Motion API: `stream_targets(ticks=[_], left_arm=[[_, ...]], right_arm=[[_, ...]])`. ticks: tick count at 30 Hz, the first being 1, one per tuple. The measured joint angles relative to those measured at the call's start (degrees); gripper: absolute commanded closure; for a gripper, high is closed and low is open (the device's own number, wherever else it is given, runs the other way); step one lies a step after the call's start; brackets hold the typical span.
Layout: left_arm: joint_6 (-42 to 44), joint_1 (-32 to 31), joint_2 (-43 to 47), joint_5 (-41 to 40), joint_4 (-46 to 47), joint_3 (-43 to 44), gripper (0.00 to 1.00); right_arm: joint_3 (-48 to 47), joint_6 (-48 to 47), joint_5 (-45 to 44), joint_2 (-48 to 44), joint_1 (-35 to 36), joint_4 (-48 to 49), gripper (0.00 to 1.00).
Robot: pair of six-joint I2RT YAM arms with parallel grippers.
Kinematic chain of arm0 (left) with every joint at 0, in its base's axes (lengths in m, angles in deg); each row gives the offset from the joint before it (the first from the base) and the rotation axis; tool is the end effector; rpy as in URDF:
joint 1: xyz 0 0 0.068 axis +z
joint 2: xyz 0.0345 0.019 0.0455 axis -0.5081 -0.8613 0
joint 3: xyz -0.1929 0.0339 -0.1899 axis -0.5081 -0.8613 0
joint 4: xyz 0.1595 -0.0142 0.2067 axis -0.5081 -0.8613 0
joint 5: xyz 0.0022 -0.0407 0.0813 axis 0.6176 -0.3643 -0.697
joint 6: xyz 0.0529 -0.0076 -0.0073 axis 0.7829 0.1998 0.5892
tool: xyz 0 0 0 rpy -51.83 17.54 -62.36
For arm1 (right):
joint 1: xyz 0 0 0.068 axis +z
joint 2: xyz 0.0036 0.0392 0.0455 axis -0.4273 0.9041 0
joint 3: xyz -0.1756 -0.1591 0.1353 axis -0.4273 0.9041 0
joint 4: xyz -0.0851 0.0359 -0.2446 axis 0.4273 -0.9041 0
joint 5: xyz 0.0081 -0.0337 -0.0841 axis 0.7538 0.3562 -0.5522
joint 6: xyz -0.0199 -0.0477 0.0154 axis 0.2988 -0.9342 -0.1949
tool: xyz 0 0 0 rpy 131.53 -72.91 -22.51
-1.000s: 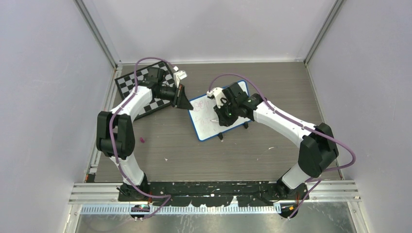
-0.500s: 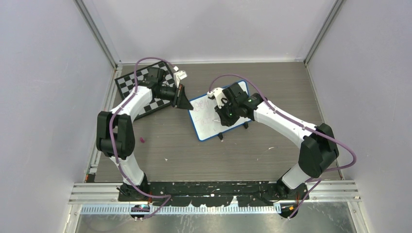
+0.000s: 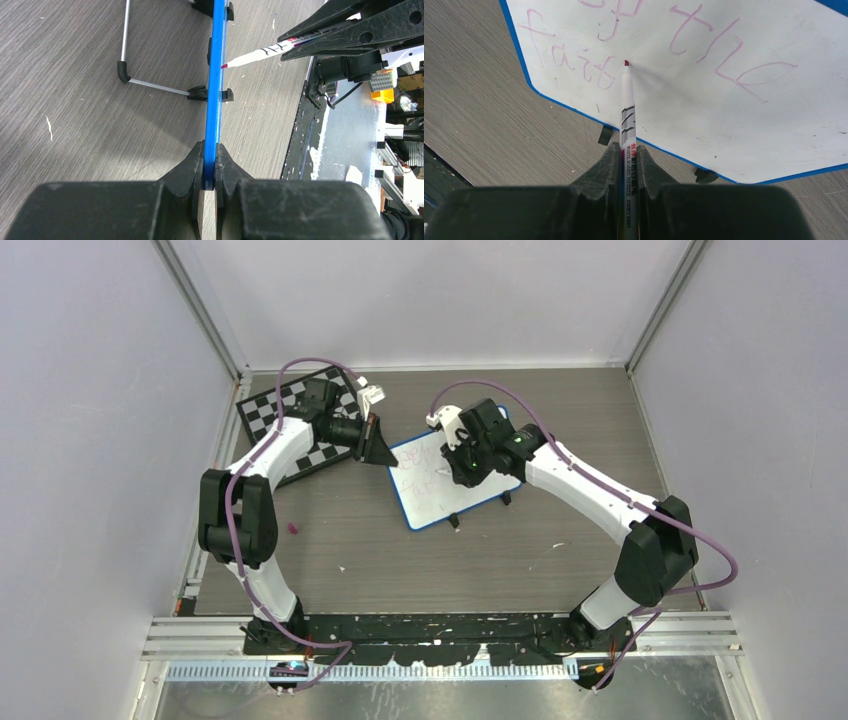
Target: Write a sentence on the whiteboard
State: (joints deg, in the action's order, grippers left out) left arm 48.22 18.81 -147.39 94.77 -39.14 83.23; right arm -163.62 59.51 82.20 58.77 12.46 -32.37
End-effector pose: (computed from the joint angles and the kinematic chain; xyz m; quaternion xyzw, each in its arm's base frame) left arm 0.3566 -0.1055 0.2547 0.2977 0.7887 -0.4828 0.2372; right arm 0.2660 0.2105 0.2956 -0.3903 0.8570 0.1277 0.3112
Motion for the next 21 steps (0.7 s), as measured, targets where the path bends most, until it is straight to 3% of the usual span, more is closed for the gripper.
stream_targets(ticks=[21], left_arm=[[0.0,0.0,0.0,0.0,0.0,0.0,1.0]], right_arm=[[6.6,1.0,0.8,-1.4,0.0,0.7,1.0]])
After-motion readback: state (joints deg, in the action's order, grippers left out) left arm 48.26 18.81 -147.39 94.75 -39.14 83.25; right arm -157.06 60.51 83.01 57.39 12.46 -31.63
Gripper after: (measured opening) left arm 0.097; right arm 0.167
